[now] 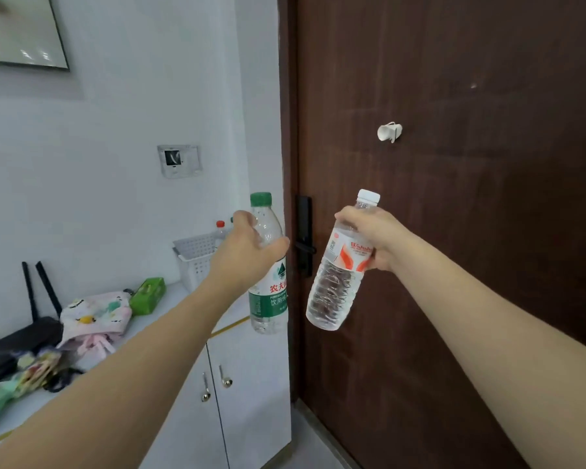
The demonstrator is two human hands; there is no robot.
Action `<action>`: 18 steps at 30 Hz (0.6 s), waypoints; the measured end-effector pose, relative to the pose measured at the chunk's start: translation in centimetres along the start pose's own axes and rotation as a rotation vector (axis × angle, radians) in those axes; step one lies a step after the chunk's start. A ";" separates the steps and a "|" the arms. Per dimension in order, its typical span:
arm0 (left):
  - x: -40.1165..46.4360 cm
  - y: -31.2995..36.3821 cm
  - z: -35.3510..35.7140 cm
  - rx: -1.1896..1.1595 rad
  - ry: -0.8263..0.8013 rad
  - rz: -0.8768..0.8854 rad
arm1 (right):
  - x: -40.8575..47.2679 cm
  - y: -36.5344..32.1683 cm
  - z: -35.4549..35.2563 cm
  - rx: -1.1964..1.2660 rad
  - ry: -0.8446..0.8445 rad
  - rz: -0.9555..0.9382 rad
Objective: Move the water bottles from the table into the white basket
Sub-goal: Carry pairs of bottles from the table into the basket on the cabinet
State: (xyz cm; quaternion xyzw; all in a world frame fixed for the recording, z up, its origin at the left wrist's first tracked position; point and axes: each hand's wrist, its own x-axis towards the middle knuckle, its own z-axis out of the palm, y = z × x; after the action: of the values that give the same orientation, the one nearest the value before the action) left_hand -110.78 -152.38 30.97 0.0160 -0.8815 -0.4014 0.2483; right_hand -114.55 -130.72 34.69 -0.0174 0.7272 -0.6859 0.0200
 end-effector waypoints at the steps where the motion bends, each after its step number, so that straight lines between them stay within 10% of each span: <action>1: 1.9 -0.6 0.3 0.003 0.009 -0.004 | 2.2 -0.2 0.6 0.005 -0.013 -0.001; 18: 25.3 -13.7 -4.4 0.040 0.228 -0.088 | 28.8 -3.5 18.5 0.076 -0.252 -0.046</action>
State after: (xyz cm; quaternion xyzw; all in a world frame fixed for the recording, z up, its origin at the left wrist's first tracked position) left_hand -133.31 -170.49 34.29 0.1053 -0.8538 -0.3898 0.3286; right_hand -142.30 -150.88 37.00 -0.1195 0.6917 -0.7058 0.0960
